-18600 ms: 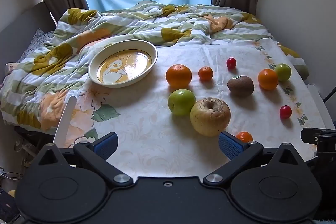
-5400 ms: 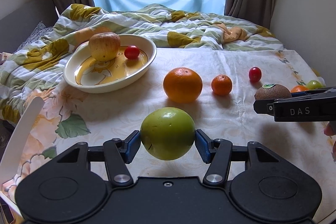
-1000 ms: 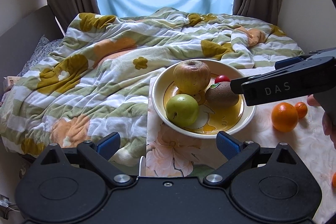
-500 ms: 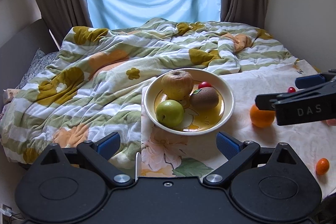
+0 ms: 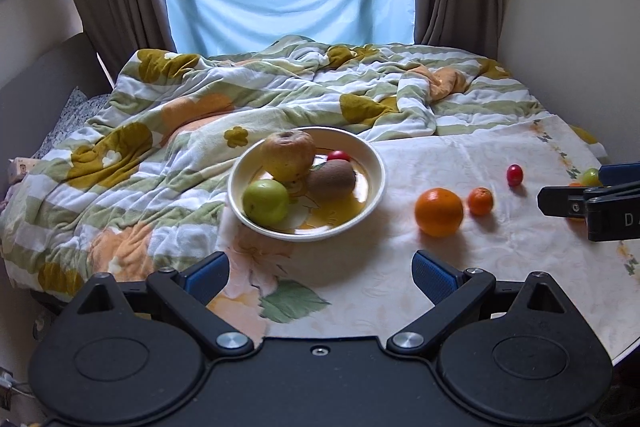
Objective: Organize fruits
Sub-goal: 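Withdraw both tools from the dish, moving the left tool toward a tangerine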
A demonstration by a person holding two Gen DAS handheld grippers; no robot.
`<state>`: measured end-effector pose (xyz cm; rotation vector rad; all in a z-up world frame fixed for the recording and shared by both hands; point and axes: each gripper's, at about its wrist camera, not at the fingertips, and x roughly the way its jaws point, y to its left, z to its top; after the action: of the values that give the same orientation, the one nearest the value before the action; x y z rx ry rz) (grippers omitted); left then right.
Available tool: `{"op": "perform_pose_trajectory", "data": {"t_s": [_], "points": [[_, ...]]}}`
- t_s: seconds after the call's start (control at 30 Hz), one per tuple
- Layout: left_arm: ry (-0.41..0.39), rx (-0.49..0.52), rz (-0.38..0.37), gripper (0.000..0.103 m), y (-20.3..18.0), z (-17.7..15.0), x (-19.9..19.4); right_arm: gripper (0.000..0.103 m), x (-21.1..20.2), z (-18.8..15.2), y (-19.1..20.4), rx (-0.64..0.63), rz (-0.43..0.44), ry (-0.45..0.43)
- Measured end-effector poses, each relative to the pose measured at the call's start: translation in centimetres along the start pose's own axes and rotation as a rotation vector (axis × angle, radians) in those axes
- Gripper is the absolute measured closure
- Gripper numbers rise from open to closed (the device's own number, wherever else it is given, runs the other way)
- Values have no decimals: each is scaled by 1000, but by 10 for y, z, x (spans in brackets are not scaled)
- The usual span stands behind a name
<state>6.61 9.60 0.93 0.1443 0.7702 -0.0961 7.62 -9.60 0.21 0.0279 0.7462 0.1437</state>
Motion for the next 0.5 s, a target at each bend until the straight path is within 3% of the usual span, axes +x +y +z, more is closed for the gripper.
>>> {"op": "perform_pose_trajectory", "data": {"t_s": [0.5], "points": [[89, -83, 0, 3, -124, -31, 4, 0, -13, -35, -121, -69, 34, 44]]}}
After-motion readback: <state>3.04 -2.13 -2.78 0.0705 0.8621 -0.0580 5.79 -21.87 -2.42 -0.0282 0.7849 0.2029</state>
